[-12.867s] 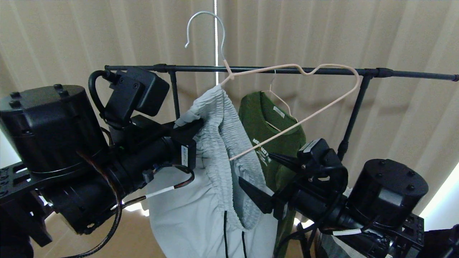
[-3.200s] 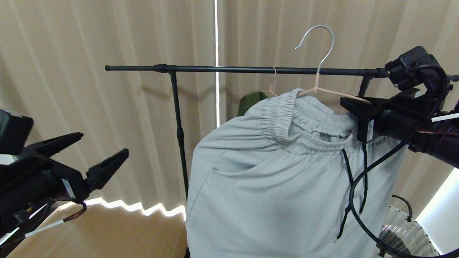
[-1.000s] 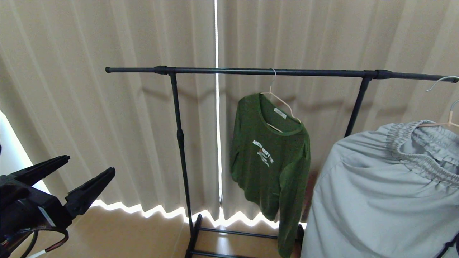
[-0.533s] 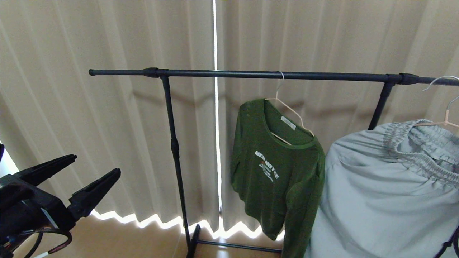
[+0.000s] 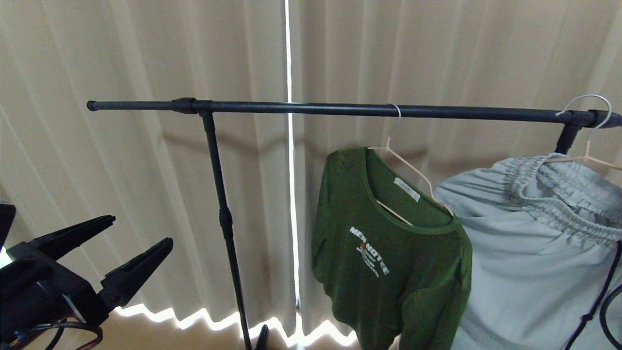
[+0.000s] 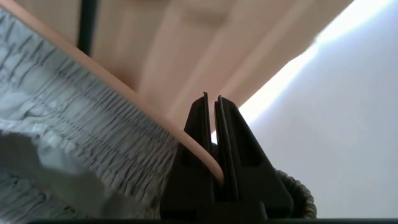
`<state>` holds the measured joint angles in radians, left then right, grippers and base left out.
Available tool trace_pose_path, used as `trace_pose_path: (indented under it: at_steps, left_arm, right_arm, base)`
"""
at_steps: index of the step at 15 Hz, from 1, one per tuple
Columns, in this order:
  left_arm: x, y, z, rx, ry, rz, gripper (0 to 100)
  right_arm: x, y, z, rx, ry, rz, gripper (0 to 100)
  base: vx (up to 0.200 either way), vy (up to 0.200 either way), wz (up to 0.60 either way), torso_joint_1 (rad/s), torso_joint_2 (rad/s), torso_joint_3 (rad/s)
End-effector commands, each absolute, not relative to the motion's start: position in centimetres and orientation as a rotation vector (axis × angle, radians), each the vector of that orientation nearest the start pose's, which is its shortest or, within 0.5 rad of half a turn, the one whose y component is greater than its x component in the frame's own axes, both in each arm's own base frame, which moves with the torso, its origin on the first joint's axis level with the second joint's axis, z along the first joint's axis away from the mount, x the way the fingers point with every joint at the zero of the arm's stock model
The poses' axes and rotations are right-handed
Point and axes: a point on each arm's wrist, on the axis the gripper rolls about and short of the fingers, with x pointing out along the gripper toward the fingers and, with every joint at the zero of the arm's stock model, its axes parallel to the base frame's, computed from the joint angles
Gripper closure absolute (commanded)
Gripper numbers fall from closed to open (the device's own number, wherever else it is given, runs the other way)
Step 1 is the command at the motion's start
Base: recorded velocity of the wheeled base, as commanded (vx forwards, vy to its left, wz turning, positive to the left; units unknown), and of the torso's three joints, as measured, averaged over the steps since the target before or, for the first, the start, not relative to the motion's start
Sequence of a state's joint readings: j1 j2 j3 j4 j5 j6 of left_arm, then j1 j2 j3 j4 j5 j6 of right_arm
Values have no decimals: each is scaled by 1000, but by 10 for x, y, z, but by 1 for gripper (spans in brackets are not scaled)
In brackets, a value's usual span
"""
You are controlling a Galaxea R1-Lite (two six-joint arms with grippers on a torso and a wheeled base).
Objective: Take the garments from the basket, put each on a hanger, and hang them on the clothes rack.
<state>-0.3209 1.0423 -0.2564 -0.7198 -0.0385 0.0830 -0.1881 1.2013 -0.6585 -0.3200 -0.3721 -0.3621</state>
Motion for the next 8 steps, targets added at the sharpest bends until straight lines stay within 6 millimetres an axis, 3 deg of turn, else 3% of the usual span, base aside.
trace_pose_path:
  at_steps: [1, 5, 8]
  left_arm:
    - [121, -41, 181, 93, 55, -363, 0]
    - [121, -41, 181, 95, 53, -363, 0]
    - [119, -41, 181, 94, 47, -363, 0]
  right_arm:
    - [194, -39, 232, -370, 339, -479, 100]
    - [214, -30, 234, -385, 348, -478, 100]
    - [252, -20, 224, -407, 349, -528, 100]
  base:
    - [0, 0, 0, 0, 0, 0]
    - [0, 0, 0, 0, 0, 0]
    - [0, 0, 0, 0, 0, 0]
